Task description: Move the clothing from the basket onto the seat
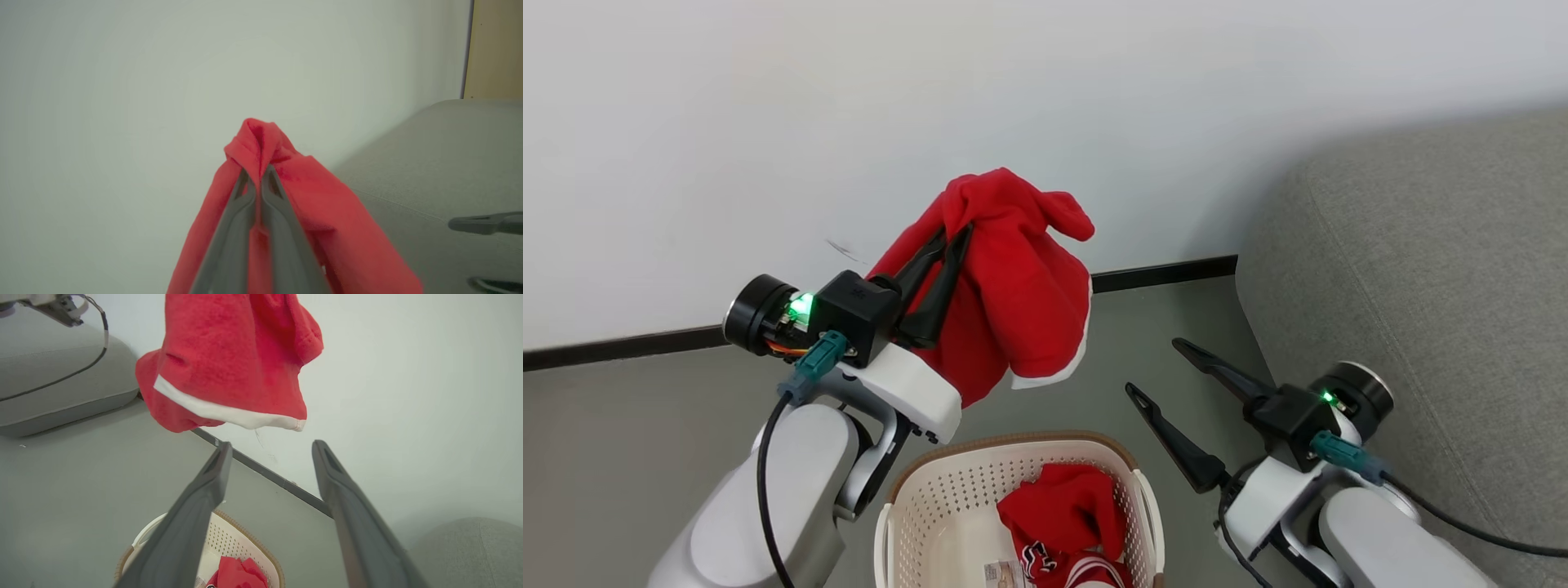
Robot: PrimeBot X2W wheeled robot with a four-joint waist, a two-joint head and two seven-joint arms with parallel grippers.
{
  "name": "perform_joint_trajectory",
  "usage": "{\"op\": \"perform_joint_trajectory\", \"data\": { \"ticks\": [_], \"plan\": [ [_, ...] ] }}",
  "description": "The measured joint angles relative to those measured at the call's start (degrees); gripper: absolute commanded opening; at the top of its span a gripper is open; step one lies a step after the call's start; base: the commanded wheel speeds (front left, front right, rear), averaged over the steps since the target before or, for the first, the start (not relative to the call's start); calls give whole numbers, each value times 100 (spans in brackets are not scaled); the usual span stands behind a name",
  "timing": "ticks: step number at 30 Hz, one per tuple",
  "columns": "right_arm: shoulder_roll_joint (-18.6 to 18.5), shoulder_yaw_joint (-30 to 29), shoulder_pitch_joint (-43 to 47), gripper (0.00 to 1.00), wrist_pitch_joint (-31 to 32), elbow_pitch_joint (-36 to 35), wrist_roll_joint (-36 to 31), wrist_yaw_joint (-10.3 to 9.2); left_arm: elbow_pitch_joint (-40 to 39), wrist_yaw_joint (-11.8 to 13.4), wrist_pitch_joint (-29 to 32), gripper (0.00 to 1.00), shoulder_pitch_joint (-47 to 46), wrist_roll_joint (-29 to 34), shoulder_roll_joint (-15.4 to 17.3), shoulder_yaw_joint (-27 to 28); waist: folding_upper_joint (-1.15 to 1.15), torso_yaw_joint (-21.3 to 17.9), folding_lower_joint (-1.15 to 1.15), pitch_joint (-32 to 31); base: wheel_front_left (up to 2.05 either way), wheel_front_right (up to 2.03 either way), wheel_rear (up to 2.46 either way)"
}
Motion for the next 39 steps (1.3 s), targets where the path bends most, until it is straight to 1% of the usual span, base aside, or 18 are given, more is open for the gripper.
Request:
{"op": "perform_joint_trajectory", "data": {
  "ticks": [2, 7, 14, 19, 26, 29, 30, 31, 32, 34, 35, 39],
  "plan": [
    [2, 77, -145, 100, 0, 2, -52, 1, -57, -5, 68, 0, 0, 0, -8, -48, 0, 14, 0, -37, 0, 0, 0],
    [-11, 304, -388, 100, 0, 51, -422, 1, -207, -49, 229, 0, 0, 0, -41, -157, 0, 69, 0, -101, 0, 0, 0],
    [-19, 789, -624, 100, 0, 303, -1090, 1, -417, -56, 450, 0, -3, 1, -125, -332, 0, 198, 0, -161, 0, 0, 0],
    [11, 822, -767, 100, 0, 415, -1503, 1, -512, -56, 575, 0, -7, 1, -145, -391, 0, 281, 0, -190, 0, 0, 0],
    [345, 590, -851, 100, 0, 343, -1686, 1, -622, -58, 702, 0, -7, 1, -153, -467, 0, 377, 0, -215, 0, 0, 0],
    [453, 512, -848, 100, 0, 334, -1725, 1, -654, -103, 758, 0, -6, 0, -155, -499, 0, 407, 0, -221, 0, 0, 0],
    [477, 476, -848, 94, 0, 332, -1726, 1, -658, -103, 758, 0, -4, 0, -156, -503, 0, 415, 0, -222, 0, 0, 0],
    [491, 446, -848, 65, 0, 331, -1727, 1, -665, -103, 759, 0, -4, -3, -157, -502, 0, 420, 0, -221, 0, 0, 0],
    [504, 419, -847, 53, 0, 327, -1727, 1, -670, -102, 771, 0, -1, -12, -157, -499, 0, 423, 0, -220, 0, 0, 0],
    [519, 410, -845, 24, 0, 314, -1727, 1, -681, -96, 806, 0, 21, -51, -158, -476, 0, 419, 0, -212, 0, 0, 0],
    [530, 388, -838, 0, 0, 308, -1725, 1, -686, -89, 806, 0, 57, -70, -162, -449, 0, 414, 0, -207, 0, 0, 0],
    [536, 225, -706, 0, 0, 265, -1689, 1, -673, 0, 806, 0, 197, -107, -130, -337, 0, 381, 0, -182, 0, 0, 0]
  ]
}}
